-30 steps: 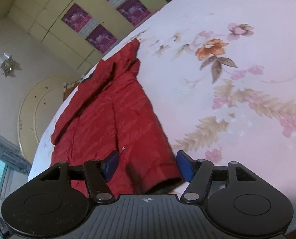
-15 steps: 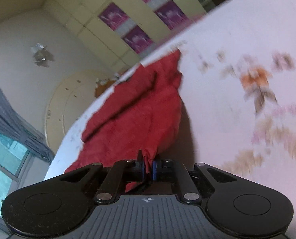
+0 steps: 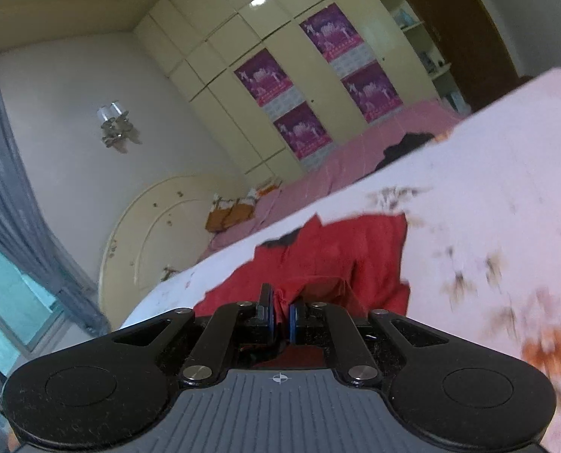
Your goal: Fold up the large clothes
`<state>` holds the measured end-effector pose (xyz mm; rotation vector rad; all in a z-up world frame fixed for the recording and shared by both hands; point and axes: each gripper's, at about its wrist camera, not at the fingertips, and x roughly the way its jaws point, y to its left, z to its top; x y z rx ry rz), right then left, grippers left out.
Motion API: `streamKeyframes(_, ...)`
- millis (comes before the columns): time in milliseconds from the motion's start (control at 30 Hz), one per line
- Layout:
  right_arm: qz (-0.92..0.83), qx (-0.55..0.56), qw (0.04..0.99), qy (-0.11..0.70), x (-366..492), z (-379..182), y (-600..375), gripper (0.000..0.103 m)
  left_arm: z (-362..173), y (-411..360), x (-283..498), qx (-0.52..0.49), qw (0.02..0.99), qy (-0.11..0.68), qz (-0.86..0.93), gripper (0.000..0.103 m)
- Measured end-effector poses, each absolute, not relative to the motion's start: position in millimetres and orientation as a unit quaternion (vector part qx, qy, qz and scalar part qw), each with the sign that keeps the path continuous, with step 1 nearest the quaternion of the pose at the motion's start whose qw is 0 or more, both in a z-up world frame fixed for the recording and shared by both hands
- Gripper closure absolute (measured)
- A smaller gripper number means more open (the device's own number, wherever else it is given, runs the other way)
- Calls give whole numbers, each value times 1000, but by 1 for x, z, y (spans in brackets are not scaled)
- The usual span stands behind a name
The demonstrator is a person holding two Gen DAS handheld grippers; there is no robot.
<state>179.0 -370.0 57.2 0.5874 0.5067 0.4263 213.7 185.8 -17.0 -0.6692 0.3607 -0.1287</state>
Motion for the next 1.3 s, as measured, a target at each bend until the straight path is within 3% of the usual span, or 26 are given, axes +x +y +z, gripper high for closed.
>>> streamKeyframes(233,186,291,904,250,289,60,-352,97,-5,182,326,-302,931,196,-61,97)
streamKeyframes(500,148,286,902,287,412,22,-338,97,-31,184,447,-253,930,259,-55,97)
streamKeyframes(867,120,284,885,349,493,-37,-333,96,-77,187,521,-240,916,314,-71,96)
streamKeyframes(967,114,287,880,361,506,-48,-333,96,-82,188,537,-241,912,321,-82,89)
streamKeyframes(1000,103,276,884,362,509,-48,-332,95,-83,188,540,-243,913,317,-85,74)
streamKeyframes(1033,89,264,889,363,512,-50,-330,91,-83,188,543,-242,914,316,-78,59)
streamKeyframes(1067,79,255,893,362,513,-52,-328,66,-83,187,544,-235,918,312,-73,15)
streamKeyframes(1100,74,244,901,352,511,-51,-326,27,-81,184,542,-222,927,296,-63,3)
streamKeyframes(1133,59,224,914,334,507,-50,-323,12,-79,181,541,-203,936,283,-53,0)
streamKeyframes(1167,54,205,925,316,504,-48,-320,7,-79,178,543,-188,938,287,-53,0)
streamKeyframes(1300,72,179,926,325,509,-54,-315,8,-89,174,556,-148,932,326,-57,0)
